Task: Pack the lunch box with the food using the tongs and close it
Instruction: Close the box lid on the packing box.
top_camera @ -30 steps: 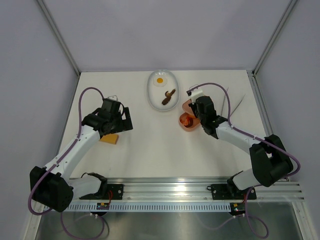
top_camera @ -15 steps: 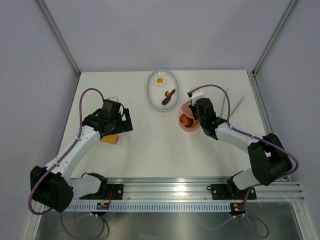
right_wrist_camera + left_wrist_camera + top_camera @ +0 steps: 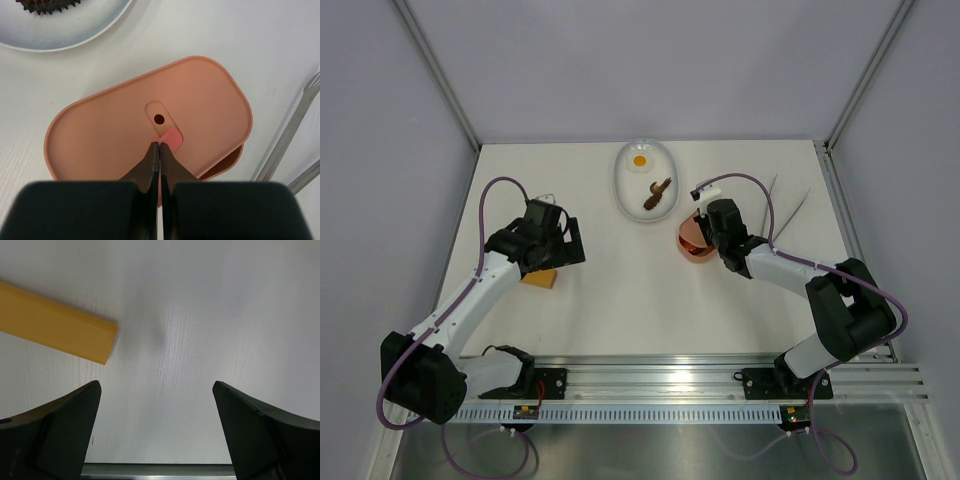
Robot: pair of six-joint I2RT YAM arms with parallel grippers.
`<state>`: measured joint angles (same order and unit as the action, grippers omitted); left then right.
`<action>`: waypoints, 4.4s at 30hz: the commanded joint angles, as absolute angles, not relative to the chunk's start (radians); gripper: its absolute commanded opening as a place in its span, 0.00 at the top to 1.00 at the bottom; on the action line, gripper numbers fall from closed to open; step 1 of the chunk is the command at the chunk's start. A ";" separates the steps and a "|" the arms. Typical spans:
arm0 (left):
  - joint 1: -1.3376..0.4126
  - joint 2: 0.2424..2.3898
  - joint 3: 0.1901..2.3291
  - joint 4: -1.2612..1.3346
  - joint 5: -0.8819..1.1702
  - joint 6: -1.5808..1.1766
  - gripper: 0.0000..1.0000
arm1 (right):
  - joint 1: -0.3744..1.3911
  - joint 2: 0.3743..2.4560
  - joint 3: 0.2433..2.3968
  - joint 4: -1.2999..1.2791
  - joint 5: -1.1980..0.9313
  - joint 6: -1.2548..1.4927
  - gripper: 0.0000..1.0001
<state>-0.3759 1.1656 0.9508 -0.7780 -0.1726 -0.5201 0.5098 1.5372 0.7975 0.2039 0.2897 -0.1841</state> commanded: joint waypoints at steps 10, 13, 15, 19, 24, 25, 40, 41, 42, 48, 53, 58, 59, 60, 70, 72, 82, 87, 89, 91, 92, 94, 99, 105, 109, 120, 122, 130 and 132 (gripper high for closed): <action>-0.379 1.137 0.936 -0.765 -0.196 -0.509 0.01 | 0.523 1.562 0.859 0.147 0.270 -0.189 1.00; -0.379 1.132 0.934 -0.765 -0.198 -0.511 0.01 | 0.526 1.563 0.864 0.144 0.279 -0.178 1.00; -0.379 1.132 0.933 -0.765 -0.198 -0.509 0.01 | 0.529 1.563 0.862 0.146 0.281 -0.172 1.00; -0.379 1.131 0.933 -0.764 -0.198 -0.509 0.01 | 0.532 1.568 0.867 0.135 0.285 -0.172 1.00; -0.379 1.129 0.930 -0.765 -0.198 -0.508 0.01 | 0.540 1.562 0.868 0.121 0.291 -0.167 1.00; -0.379 1.129 0.930 -0.765 -0.198 -0.509 0.01 | 0.541 1.554 0.867 0.121 0.294 -0.166 1.00; -0.379 1.132 0.928 -0.761 -0.192 -0.508 0.01 | 0.552 1.516 0.839 0.109 0.365 -0.163 1.00; -0.379 1.132 0.928 -0.761 -0.190 -0.508 0.01 | 0.552 1.513 0.836 0.112 0.361 -0.163 1.00; -0.379 1.132 0.928 -0.759 -0.189 -0.508 0.01 | 0.552 1.513 0.836 0.113 0.360 -0.163 1.00; -0.379 1.132 0.931 -0.761 -0.187 -0.508 0.01 | 0.552 1.520 0.836 0.106 0.364 -0.164 1.00; -0.379 1.132 0.930 -0.759 -0.187 -0.508 0.01 | 0.552 1.520 0.833 0.101 0.362 -0.156 1.00; -0.379 1.134 0.928 -0.759 -0.187 -0.509 0.01 | 0.552 1.526 0.831 0.095 0.357 -0.152 1.00; -0.380 1.132 0.928 -0.759 -0.187 -0.509 0.01 | 0.552 1.531 0.834 0.091 0.356 -0.150 1.00; -0.380 1.132 0.928 -0.759 -0.187 -0.508 0.01 | 0.554 1.534 0.836 0.089 0.356 -0.150 1.00; -0.380 1.132 0.923 -0.759 -0.192 -0.506 0.01 | 0.555 1.582 0.882 0.043 0.345 -0.155 1.00; -0.379 1.131 0.922 -0.758 -0.193 -0.508 0.01 | 0.555 1.586 0.885 0.041 0.345 -0.156 1.00; -0.379 1.131 0.922 -0.758 -0.193 -0.506 0.01 | 0.555 1.606 0.920 0.032 0.313 -0.138 1.00; -0.379 1.132 0.920 -0.761 -0.198 -0.505 0.01 | 0.555 1.623 0.942 0.029 0.325 -0.124 1.00; -0.379 1.131 0.922 -0.761 -0.199 -0.505 0.01 | 0.555 1.629 0.948 0.029 0.330 -0.117 1.00; -0.379 1.131 0.920 -0.759 -0.199 -0.505 0.01 | 0.555 1.631 0.953 0.032 0.331 -0.111 1.00; -0.379 1.129 0.920 -0.761 -0.199 -0.505 0.01 | 0.555 1.634 0.953 0.032 0.334 -0.109 1.00; -0.380 1.129 0.920 -0.761 -0.201 -0.505 0.01 | 0.555 1.634 0.953 0.035 0.333 -0.103 1.00; -0.379 1.132 0.920 -0.761 -0.201 -0.505 0.01 | 0.555 1.624 0.953 0.052 0.339 -0.091 1.00; -0.379 1.132 0.920 -0.762 -0.201 -0.505 0.01 | 0.557 1.644 0.969 0.051 0.342 -0.077 1.00; -0.379 1.132 0.922 -0.764 -0.204 -0.505 0.01 | 0.555 1.649 0.973 0.054 0.344 -0.060 1.00; -0.379 1.134 0.927 -0.767 -0.206 -0.503 0.01 | 0.555 1.652 0.986 0.064 0.388 -0.017 1.00; -0.379 1.135 0.927 -0.767 -0.207 -0.503 0.01 | 0.555 1.652 0.986 0.067 0.397 -0.008 1.00; -0.379 1.138 0.931 -0.770 -0.207 -0.505 0.01 | 0.554 1.667 1.006 0.058 0.396 0.026 1.00; -0.379 1.138 0.930 -0.770 -0.207 -0.505 0.01 | 0.555 1.667 1.012 0.052 0.400 0.035 1.00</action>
<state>-0.3759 1.1530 0.9226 -0.7769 -0.1810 -0.5163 0.5438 1.6676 0.9615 0.0139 0.3592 -0.0017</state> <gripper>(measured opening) 0.988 0.009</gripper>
